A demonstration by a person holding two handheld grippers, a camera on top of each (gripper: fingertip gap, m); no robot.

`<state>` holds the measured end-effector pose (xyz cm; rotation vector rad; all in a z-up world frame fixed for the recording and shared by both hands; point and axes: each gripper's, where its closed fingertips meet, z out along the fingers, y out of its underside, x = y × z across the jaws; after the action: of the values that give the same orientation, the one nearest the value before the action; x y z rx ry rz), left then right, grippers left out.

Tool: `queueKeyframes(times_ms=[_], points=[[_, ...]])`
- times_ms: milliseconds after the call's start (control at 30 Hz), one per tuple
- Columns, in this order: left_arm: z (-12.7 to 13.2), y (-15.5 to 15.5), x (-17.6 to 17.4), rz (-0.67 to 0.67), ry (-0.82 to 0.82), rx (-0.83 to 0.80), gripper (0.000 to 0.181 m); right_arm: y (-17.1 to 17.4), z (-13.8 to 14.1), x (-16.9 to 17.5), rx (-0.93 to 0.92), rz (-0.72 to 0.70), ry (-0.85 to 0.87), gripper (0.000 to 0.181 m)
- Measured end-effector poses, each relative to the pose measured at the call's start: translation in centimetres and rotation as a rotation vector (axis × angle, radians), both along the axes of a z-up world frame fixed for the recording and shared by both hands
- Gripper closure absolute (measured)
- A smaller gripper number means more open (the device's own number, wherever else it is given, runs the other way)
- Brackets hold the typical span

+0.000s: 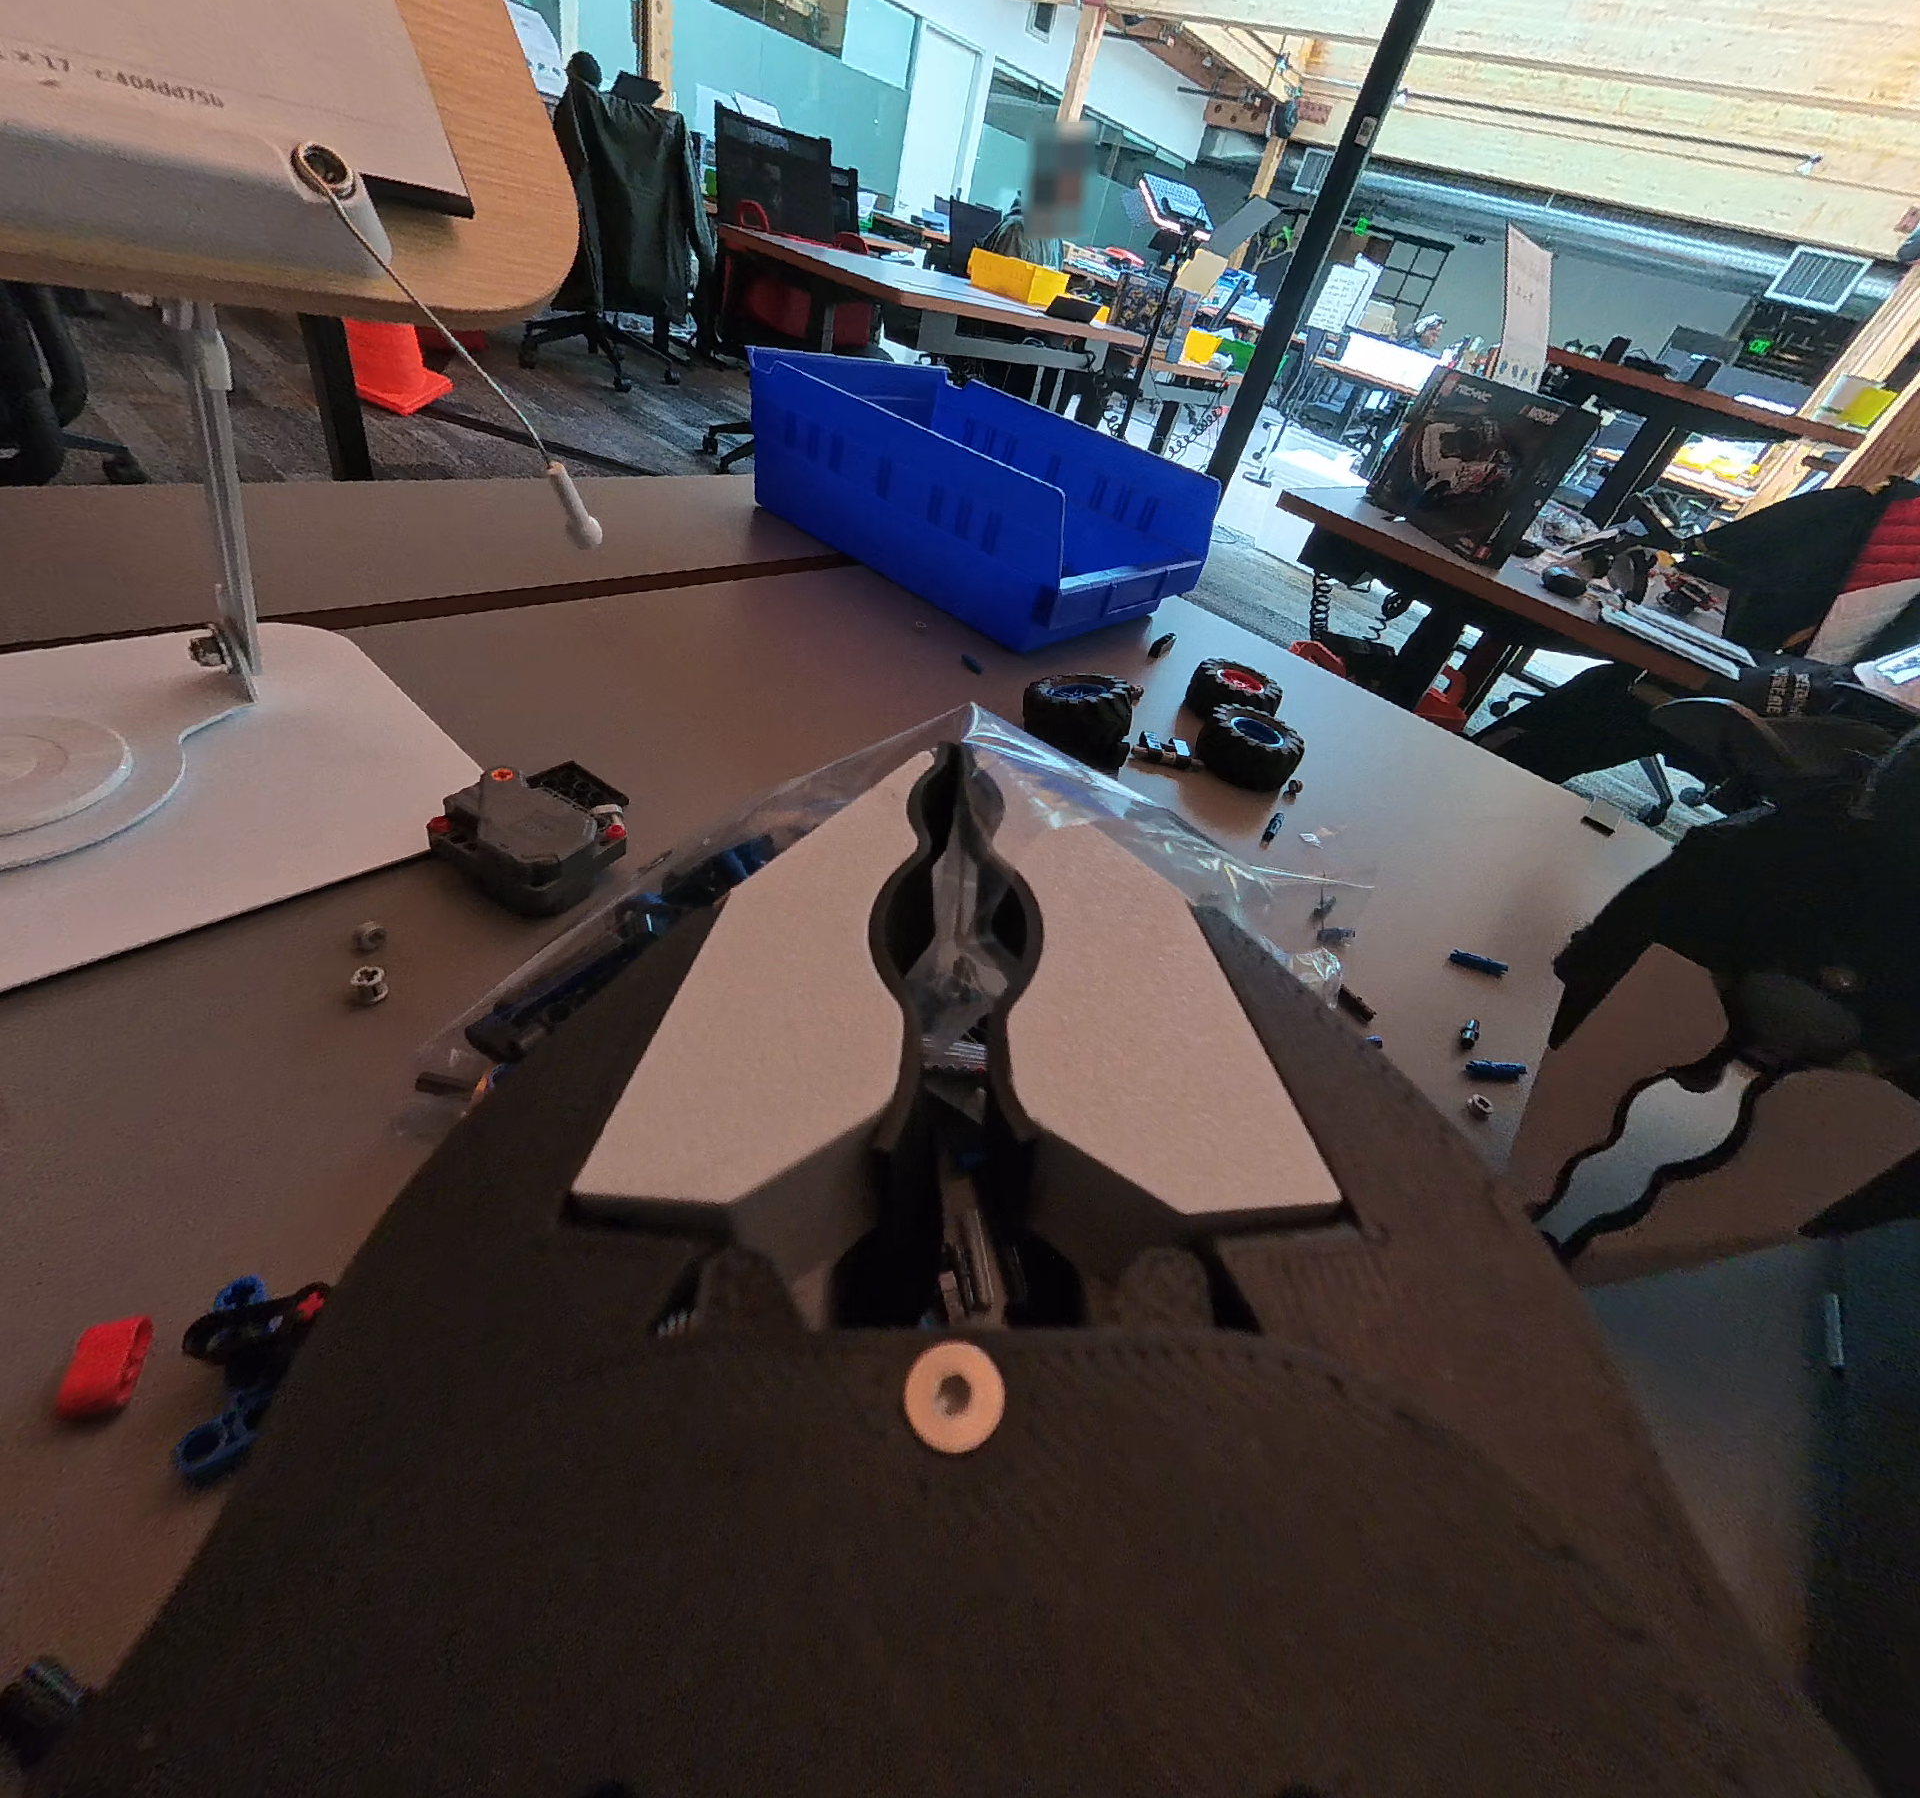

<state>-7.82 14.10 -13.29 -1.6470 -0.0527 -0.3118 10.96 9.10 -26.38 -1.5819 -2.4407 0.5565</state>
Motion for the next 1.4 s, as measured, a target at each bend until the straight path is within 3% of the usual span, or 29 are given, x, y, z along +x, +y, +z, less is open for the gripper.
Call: queueKeyframes(times_ms=[133, 333, 467, 633, 800, 1000, 1067, 1233, 1400], points=[[0.0, 0.0, 0.1, -0.005, 0.003, -0.001, 0.181, -0.3, 1.7, -2.0, 0.014, 0.026, 0.075, 0.177], [-0.1, 0.1, 0.1, -0.004, 0.003, -0.003, 0.181, -0.3, 10.1, -11.3, 0.056, 0.034, 0.439, 0.177], [-0.1, -0.1, 0.0, -0.003, 0.002, -0.001, 0.181, 1.5, 9.8, -14.9, 0.113, -0.017, 0.415, 0.158], [0.0, 0.0, 0.3, -0.012, 0.005, -0.001, 0.181, 0.6, 9.7, -11.3, 0.094, -0.004, 0.412, 0.170], [0.0, 0.1, 0.4, -0.016, 0.009, -0.003, 0.181, 1.4, 4.2, -5.8, 0.036, -0.069, 0.195, 0.164], [0.0, 0.0, 0.1, -0.005, 0.005, -0.002, 0.181, 2.5, 0.2, -5.8, -0.015, -0.162, 0.126, 0.162], [-0.1, 0.0, 0.2, -0.006, 0.008, -0.004, 0.181, 2.1, 0.2, -6.2, -0.064, -0.158, 0.141, 0.171], [0.0, 0.0, 0.2, -0.008, 0.008, -0.004, 0.181, 1.6, 0.4, -6.5, -0.074, -0.140, 0.163, 0.172], [0.0, 0.0, 0.2, -0.008, 0.009, -0.003, 0.181, -0.6, 4.3, -6.8, -0.124, -0.055, 0.237, 0.172]])
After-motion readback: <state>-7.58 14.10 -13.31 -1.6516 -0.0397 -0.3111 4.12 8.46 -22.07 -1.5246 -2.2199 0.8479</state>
